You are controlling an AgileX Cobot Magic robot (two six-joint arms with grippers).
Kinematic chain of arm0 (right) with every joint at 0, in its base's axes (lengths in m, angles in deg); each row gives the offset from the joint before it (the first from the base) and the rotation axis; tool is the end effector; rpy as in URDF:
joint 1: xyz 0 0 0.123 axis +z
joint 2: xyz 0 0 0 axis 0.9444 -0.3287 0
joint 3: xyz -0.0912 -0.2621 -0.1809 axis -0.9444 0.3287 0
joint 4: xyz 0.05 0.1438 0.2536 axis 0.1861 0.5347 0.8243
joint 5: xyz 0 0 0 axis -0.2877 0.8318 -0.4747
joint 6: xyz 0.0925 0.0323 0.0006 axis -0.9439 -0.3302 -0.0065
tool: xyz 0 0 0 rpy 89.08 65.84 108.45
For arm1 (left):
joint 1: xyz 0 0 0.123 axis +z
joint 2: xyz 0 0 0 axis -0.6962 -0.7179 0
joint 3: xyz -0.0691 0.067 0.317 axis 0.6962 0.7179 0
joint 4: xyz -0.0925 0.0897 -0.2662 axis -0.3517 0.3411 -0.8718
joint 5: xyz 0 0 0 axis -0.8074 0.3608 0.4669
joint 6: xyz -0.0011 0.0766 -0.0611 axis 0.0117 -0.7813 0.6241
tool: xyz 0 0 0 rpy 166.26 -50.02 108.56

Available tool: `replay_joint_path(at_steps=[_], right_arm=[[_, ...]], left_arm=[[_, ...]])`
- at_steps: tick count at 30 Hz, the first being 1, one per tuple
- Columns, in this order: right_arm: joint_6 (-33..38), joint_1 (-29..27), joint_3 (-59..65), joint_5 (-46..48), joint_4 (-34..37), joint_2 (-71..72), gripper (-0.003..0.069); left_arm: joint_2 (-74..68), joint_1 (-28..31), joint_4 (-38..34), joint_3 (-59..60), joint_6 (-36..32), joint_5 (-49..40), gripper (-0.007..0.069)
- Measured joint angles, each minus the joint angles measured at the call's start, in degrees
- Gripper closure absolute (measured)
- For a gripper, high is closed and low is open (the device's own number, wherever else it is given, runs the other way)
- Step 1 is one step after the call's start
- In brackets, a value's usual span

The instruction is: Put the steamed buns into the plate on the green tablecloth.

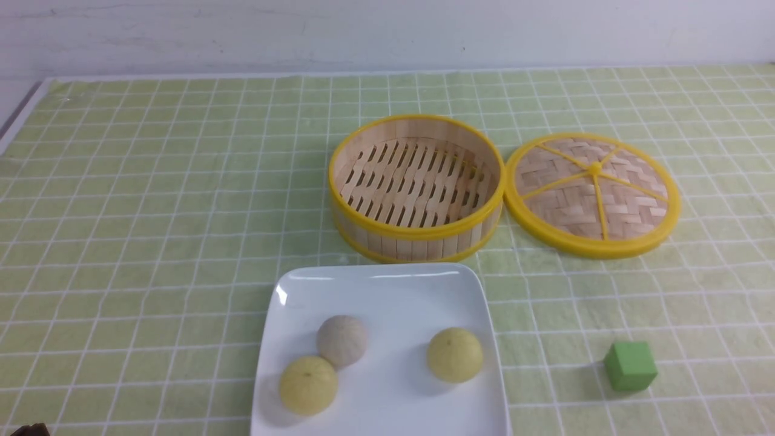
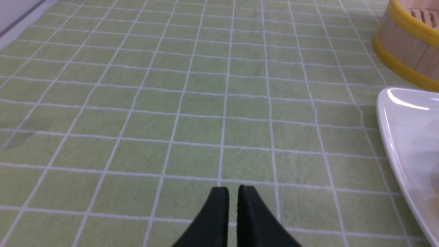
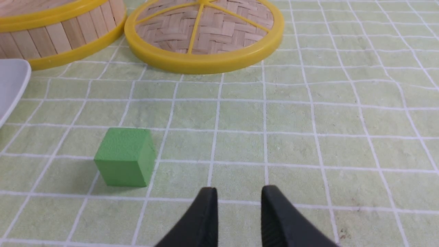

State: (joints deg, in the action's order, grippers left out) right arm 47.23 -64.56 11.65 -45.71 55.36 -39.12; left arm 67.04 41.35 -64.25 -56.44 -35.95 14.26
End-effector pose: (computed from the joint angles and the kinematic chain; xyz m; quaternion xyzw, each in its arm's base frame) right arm 0.0559 0.0050 0.1689 -0.0142 0.8119 0.0467 0.5818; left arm 0.0575 0.0022 0.1690 -0.0269 0.8025 -0.0170 0.5958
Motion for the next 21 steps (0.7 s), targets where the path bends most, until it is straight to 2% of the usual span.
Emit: replay_joint_path(at_steps=[21], right_arm=[[0.0, 0.0, 0.0, 0.0, 0.0, 0.0, 0.0427]], left_arm=[[0.0, 0.0, 0.1, 0.0, -0.1, 0.0, 0.0541]])
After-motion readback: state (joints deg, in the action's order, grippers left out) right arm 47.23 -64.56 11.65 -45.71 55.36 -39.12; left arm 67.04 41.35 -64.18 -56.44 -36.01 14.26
